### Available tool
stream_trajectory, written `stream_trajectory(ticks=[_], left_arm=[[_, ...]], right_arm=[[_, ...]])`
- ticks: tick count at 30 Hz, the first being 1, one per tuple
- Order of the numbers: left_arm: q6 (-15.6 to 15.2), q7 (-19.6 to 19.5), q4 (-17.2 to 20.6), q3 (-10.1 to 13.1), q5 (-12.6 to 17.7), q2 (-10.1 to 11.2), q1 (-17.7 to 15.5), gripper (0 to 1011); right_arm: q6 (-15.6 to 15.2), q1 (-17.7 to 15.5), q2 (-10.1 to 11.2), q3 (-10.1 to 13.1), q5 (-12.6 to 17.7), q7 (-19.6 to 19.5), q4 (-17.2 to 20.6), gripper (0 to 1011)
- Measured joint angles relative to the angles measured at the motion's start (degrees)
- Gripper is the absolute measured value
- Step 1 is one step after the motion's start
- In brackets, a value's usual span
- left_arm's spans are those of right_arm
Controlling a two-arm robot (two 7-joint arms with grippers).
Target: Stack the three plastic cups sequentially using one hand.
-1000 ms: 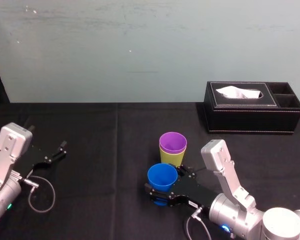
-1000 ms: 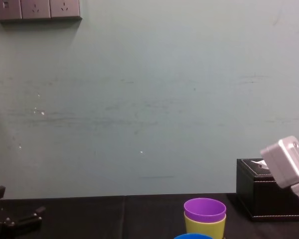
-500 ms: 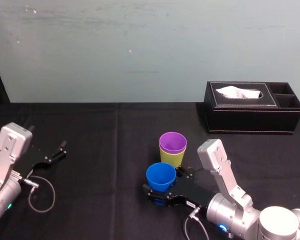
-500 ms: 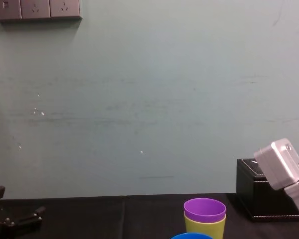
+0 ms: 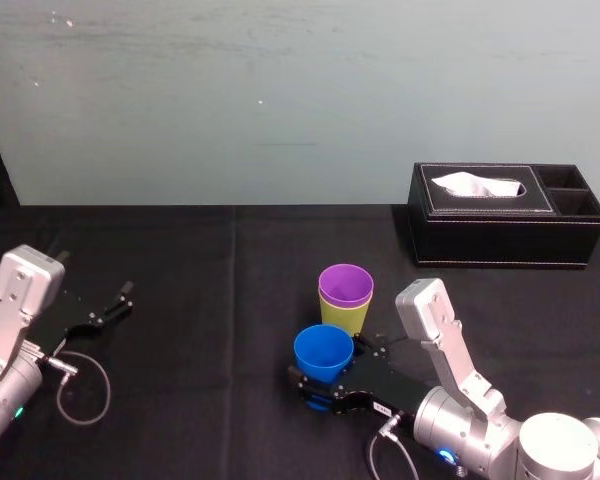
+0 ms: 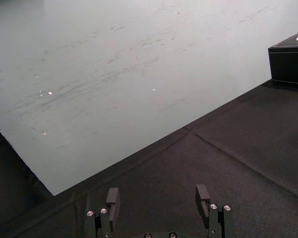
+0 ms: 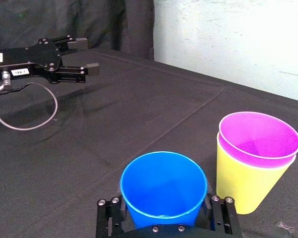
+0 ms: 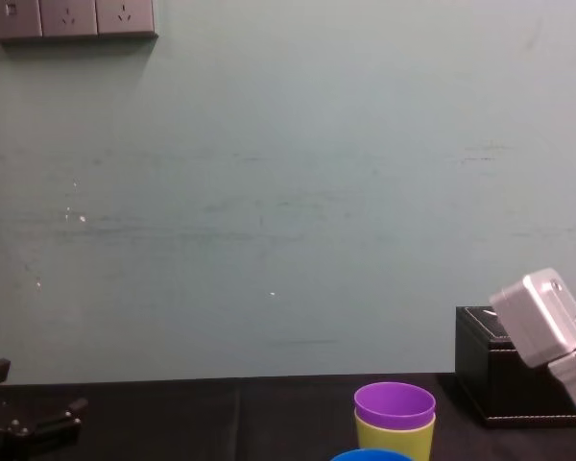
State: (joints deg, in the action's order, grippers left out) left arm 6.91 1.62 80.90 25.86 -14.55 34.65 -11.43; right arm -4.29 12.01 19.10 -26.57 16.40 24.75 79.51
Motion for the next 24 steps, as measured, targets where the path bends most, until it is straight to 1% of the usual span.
stream_trajectory(ticks=[1, 2, 3, 4, 9, 12, 15, 17, 18, 24], left_arm=[[0.0, 0.0, 0.0, 0.0, 0.0, 0.0, 0.0, 1000], [0.0, 0.0, 0.0, 0.0, 0.0, 0.0, 0.0, 1000], [0.0, 0.0, 0.0, 0.0, 0.0, 0.0, 0.0, 1000], [0.0, 0.0, 0.0, 0.0, 0.0, 0.0, 0.0, 1000], [0.0, 0.0, 0.0, 0.0, 0.0, 0.0, 0.0, 1000], [0.0, 0.0, 0.0, 0.0, 0.0, 0.0, 0.0, 1000], [0.0, 0.0, 0.0, 0.0, 0.0, 0.0, 0.0, 1000], [0.0, 0.0, 0.0, 0.0, 0.0, 0.0, 0.0, 1000], [0.0, 0.0, 0.0, 0.0, 0.0, 0.0, 0.0, 1000], [0.0, 0.0, 0.0, 0.0, 0.0, 0.0, 0.0, 1000]], right_arm=[[0.0, 0.0, 0.0, 0.0, 0.0, 0.0, 0.01, 873], [0.01, 0.0, 0.01, 0.0, 0.01, 0.01, 0.01, 820], [0.01, 0.0, 0.02, 0.0, 0.02, 0.01, 0.01, 805], [0.02, 0.0, 0.02, 0.0, 0.02, 0.02, 0.02, 762], [0.04, -0.01, 0.04, 0.01, 0.06, 0.03, 0.06, 737], [0.06, -0.31, 0.38, 0.33, 0.27, 0.12, 0.98, 737], [0.01, -0.66, 1.04, 0.83, 0.46, 0.11, 2.89, 737], [-0.01, -0.71, 1.16, 0.94, 0.53, 0.11, 3.31, 737], [-0.26, -0.86, 1.74, 1.33, 0.71, 0.07, 5.36, 737], [-1.09, -0.8, 2.44, 2.15, 1.92, 0.12, 9.15, 737]])
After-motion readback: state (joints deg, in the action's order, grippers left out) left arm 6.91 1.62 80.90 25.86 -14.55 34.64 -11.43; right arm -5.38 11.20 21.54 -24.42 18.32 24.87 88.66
